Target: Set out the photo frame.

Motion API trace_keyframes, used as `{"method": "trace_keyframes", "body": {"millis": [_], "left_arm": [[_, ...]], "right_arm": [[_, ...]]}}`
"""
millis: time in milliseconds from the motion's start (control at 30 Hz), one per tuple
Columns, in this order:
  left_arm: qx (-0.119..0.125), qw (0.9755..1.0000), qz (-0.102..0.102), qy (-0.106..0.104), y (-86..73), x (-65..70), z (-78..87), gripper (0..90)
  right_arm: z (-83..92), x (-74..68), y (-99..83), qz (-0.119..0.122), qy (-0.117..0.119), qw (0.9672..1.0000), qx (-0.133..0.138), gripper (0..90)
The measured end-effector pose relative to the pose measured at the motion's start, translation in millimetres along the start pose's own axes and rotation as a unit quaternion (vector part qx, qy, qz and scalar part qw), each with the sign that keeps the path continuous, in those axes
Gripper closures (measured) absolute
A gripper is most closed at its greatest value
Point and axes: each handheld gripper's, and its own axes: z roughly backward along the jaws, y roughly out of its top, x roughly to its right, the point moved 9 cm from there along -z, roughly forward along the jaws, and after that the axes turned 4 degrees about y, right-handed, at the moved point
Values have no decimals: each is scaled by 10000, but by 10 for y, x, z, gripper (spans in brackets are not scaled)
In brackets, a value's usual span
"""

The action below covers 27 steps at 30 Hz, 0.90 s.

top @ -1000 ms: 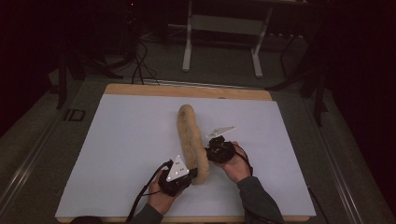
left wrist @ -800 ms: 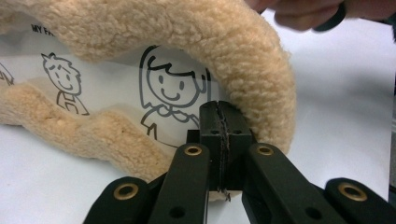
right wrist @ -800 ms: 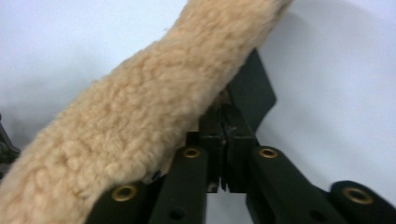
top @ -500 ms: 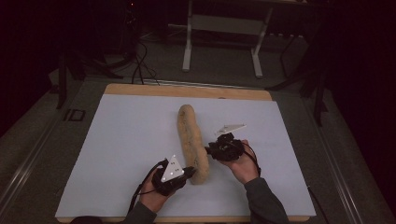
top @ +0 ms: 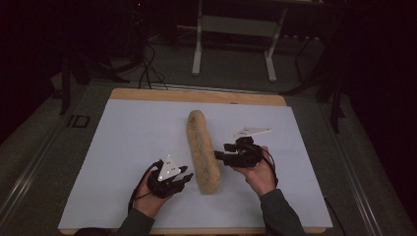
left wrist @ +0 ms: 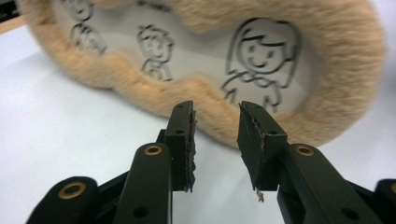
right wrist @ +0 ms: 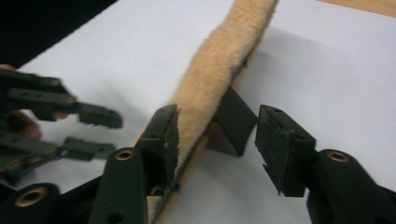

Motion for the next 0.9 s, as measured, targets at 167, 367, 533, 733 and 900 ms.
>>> {"method": "trace_keyframes", "body": {"millis": [167,367,533,733,900], "left_arm": [[-18,9999,95,111,-7,-119,44,647],[-28,9990,361,263,-28,-294,99,641],[-8,9983,469,350,-32,-369,132,632],[77,9974,561,442,-32,-450,181,634],[95,9971,599,469,-34,-474,188,634]], "right_arm": [[-26,-101,6,10,124,9999,-40,435],[-157,-222,-47,1,121,9996,-244,396],[-263,-244,-112,50,20,9991,-422,392],[-362,-272,-165,57,-74,9985,-533,451],[-362,-264,-177,-35,-85,9985,-533,430]]}}
